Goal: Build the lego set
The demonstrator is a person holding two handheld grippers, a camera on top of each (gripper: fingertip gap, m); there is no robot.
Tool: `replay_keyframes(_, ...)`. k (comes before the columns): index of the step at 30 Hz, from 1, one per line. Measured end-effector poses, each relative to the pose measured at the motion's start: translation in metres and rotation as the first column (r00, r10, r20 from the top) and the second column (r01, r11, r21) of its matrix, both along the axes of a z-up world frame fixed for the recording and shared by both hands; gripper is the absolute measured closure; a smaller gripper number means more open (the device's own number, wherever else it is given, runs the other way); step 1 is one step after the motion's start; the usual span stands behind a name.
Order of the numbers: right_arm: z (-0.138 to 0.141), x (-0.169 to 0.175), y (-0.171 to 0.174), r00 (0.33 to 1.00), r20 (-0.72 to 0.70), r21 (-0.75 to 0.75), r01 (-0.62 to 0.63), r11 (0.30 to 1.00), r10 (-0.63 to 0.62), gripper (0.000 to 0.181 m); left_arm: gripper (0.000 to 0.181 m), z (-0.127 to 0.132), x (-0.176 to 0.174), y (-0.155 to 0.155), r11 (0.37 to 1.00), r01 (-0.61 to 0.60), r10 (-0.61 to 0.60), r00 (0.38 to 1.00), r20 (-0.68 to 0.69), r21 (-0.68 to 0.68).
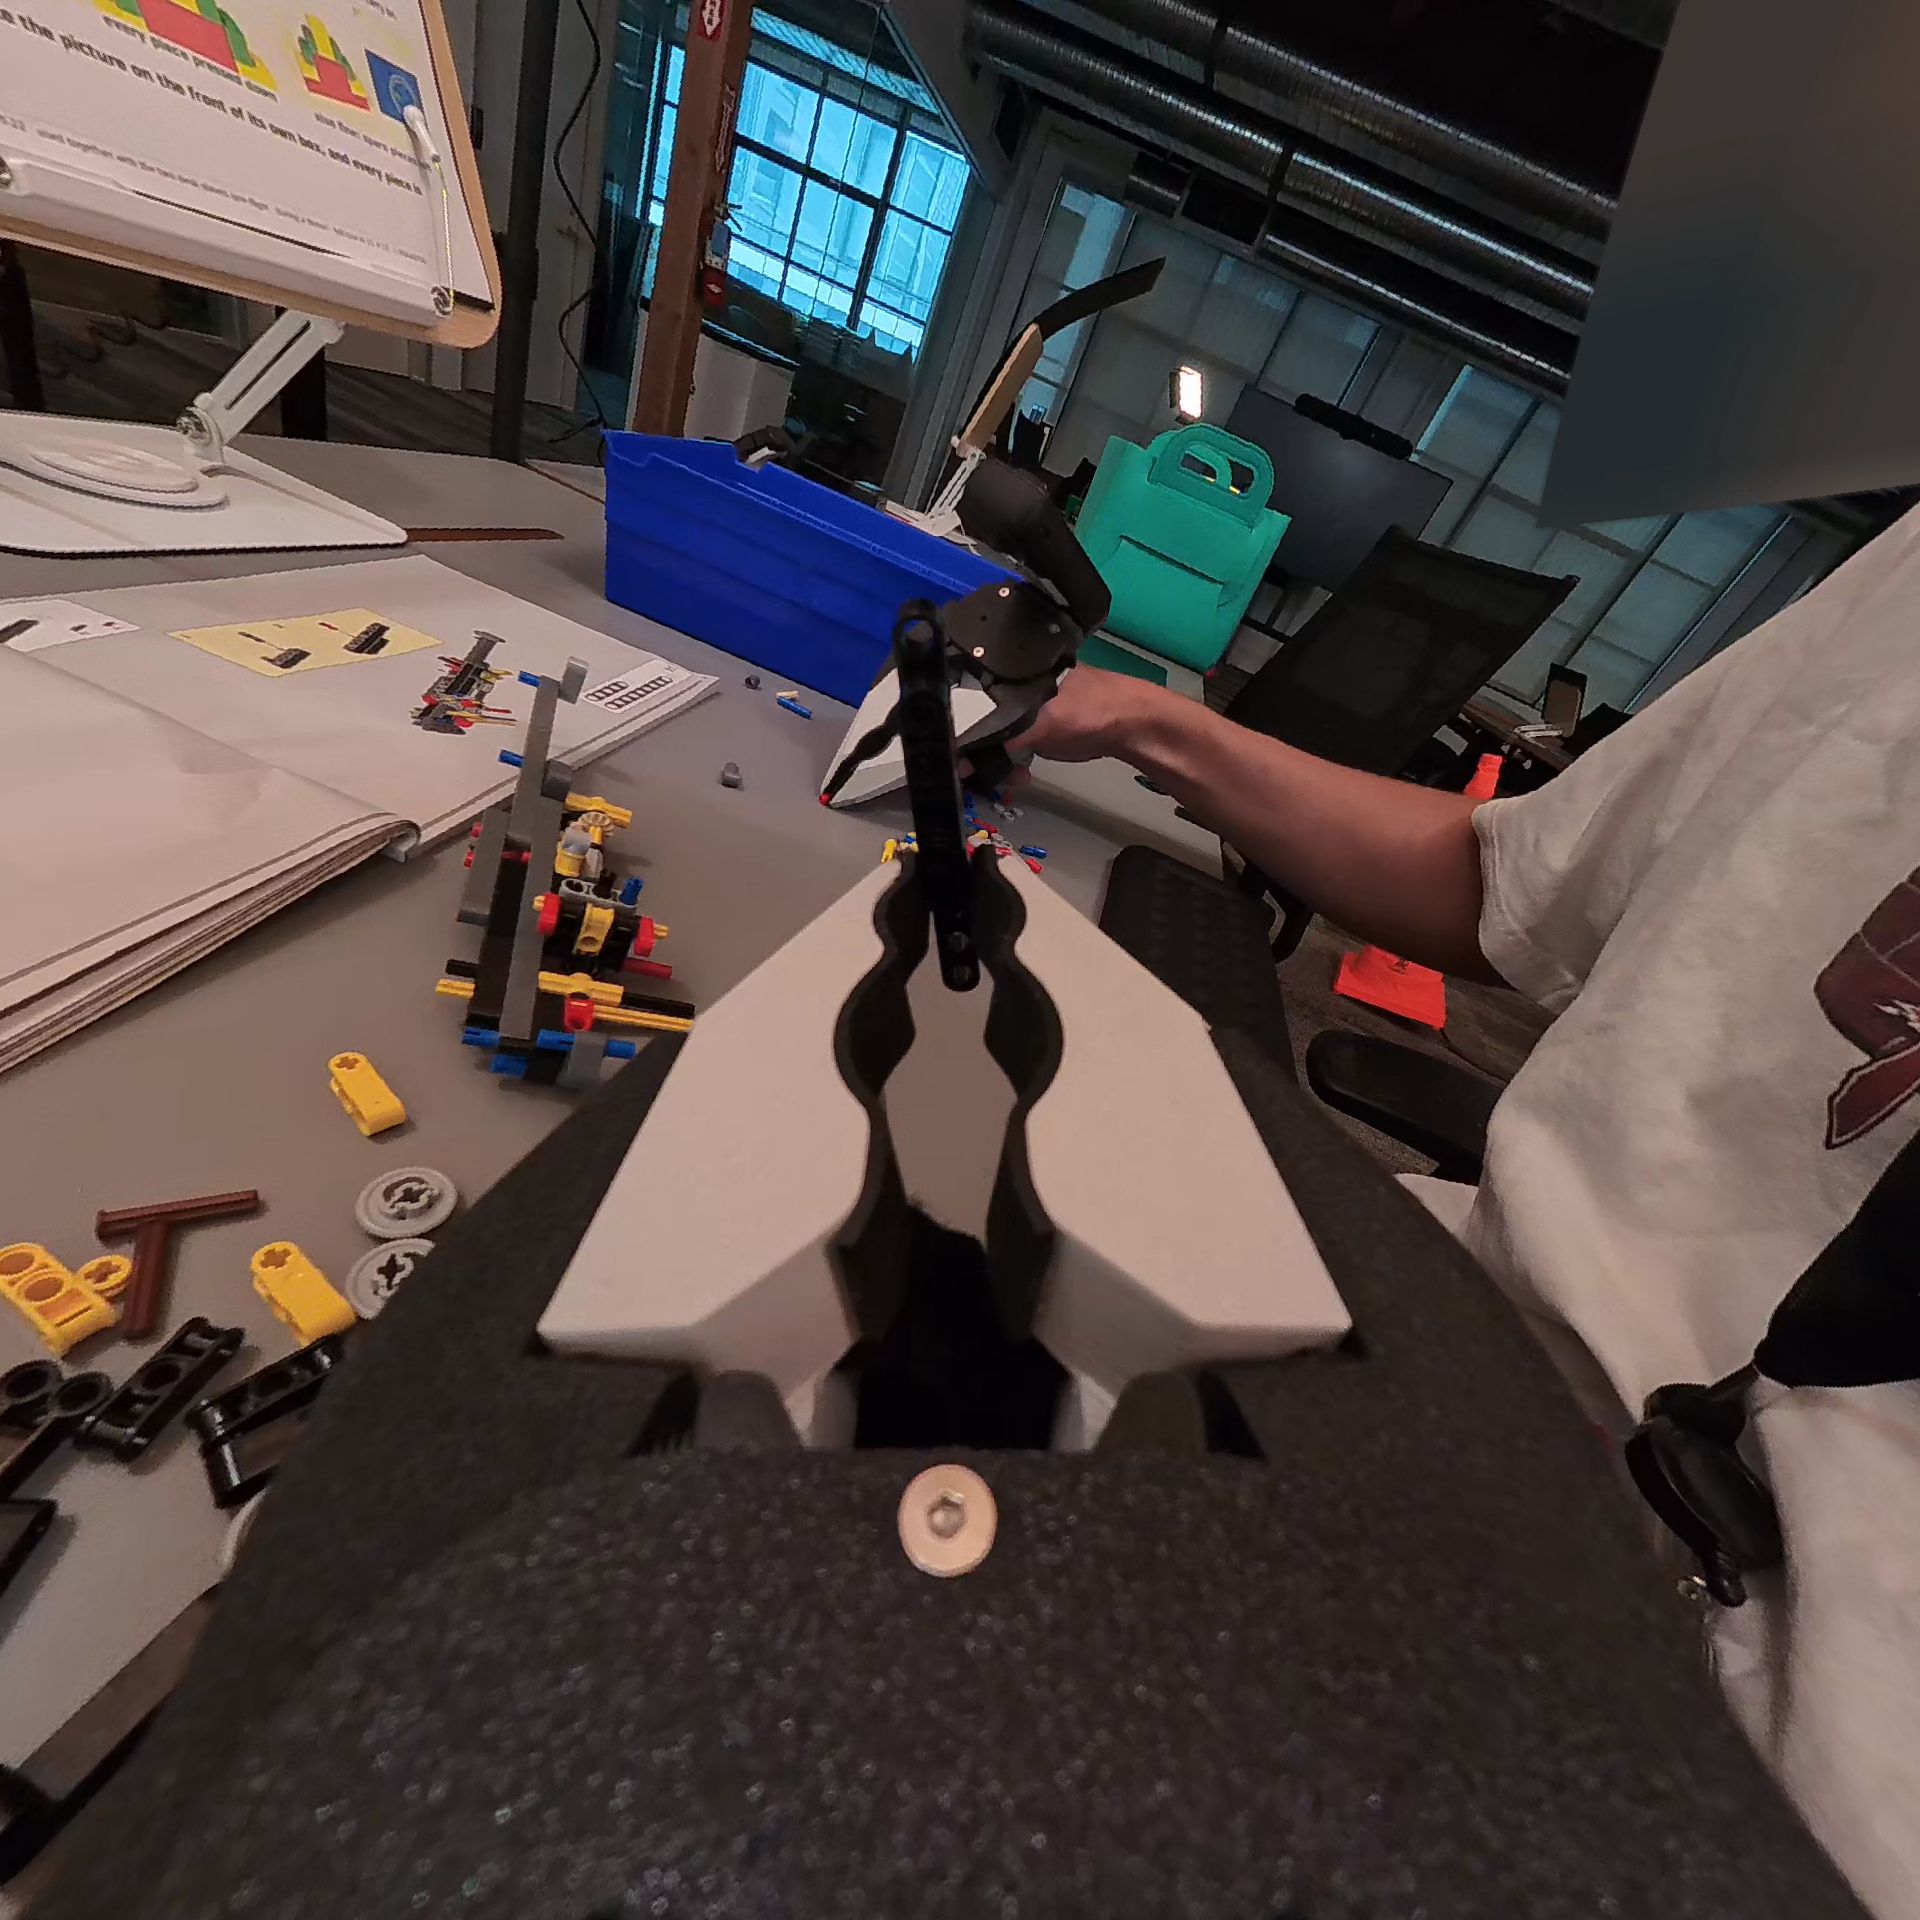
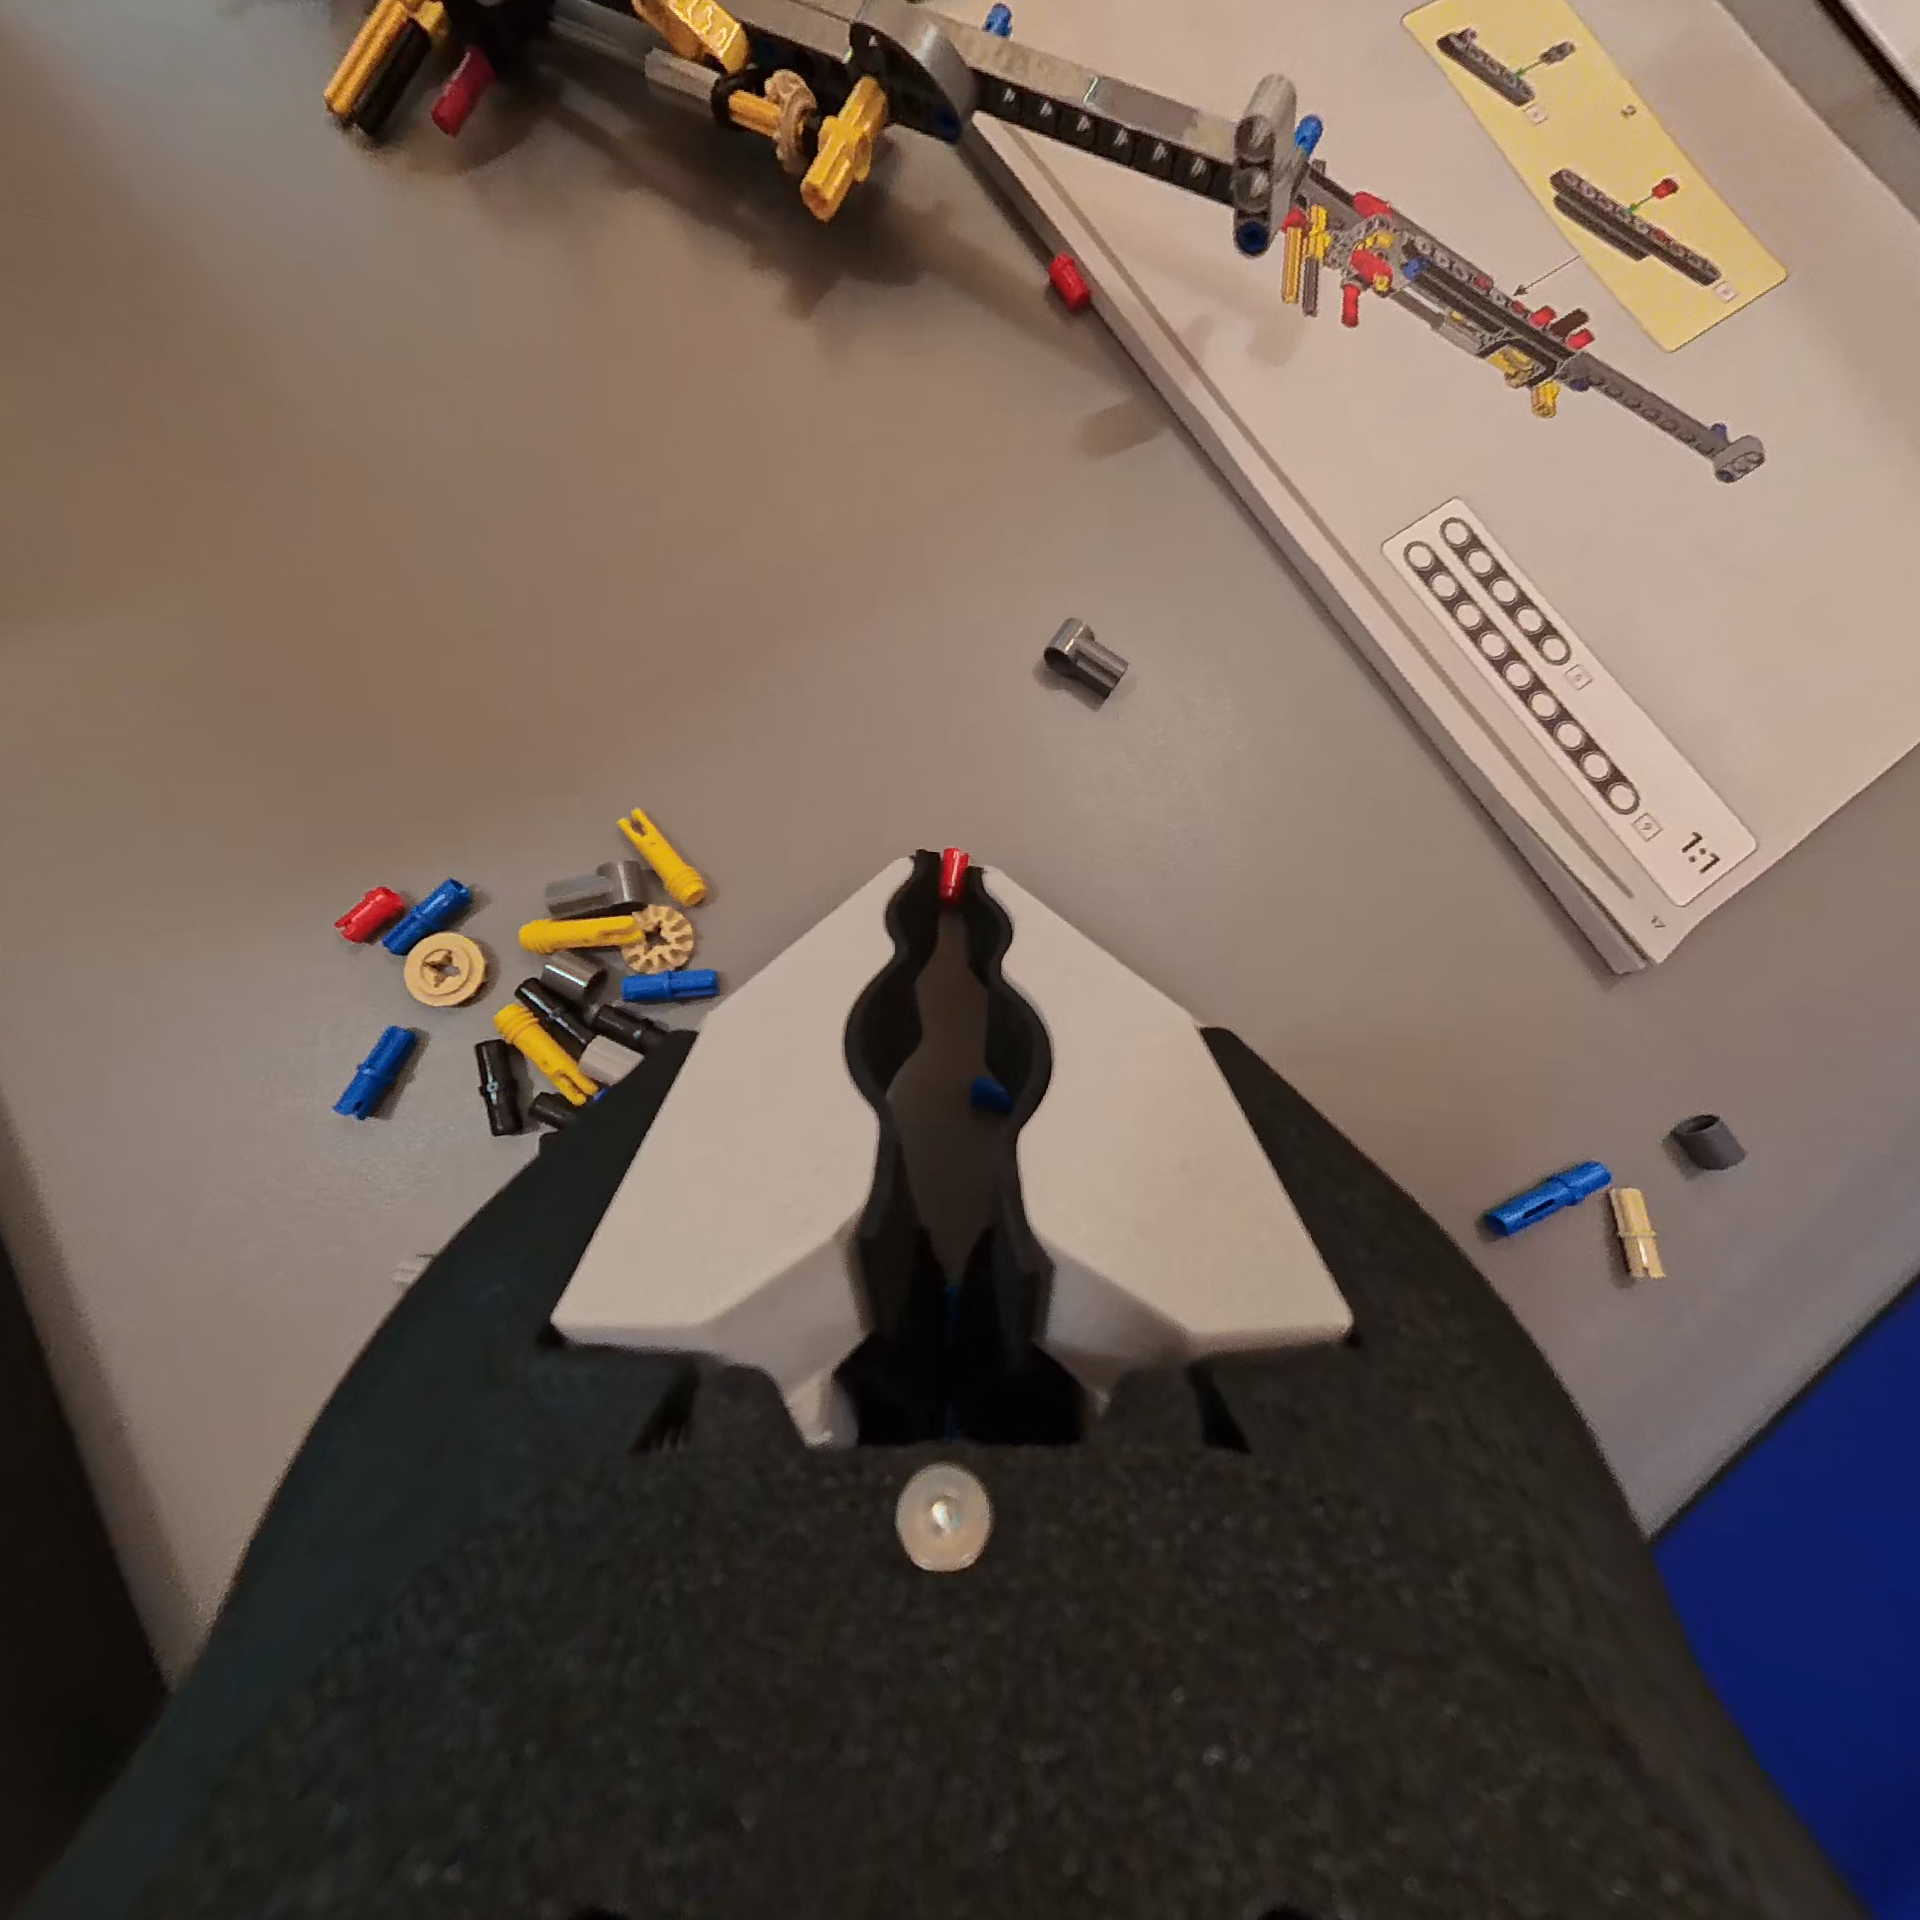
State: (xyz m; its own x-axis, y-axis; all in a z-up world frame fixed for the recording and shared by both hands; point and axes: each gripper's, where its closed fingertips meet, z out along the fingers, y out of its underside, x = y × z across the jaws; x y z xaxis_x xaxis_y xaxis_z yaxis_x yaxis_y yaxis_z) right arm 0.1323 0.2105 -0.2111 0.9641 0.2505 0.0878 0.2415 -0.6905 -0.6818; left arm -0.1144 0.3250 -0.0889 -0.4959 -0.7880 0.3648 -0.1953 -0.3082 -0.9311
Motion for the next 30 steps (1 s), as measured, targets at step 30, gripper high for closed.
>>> replay_keyframes(30, -0.0006, 0.001, -0.0057, 0.997, 0.081, -0.088, -0.001, 0.996, 0.008, 0.177, 0.175, -0.0013, 0.001, -0.0011, 1.0, 0.01, -0.01, 1.0, -0.011, -0.001)
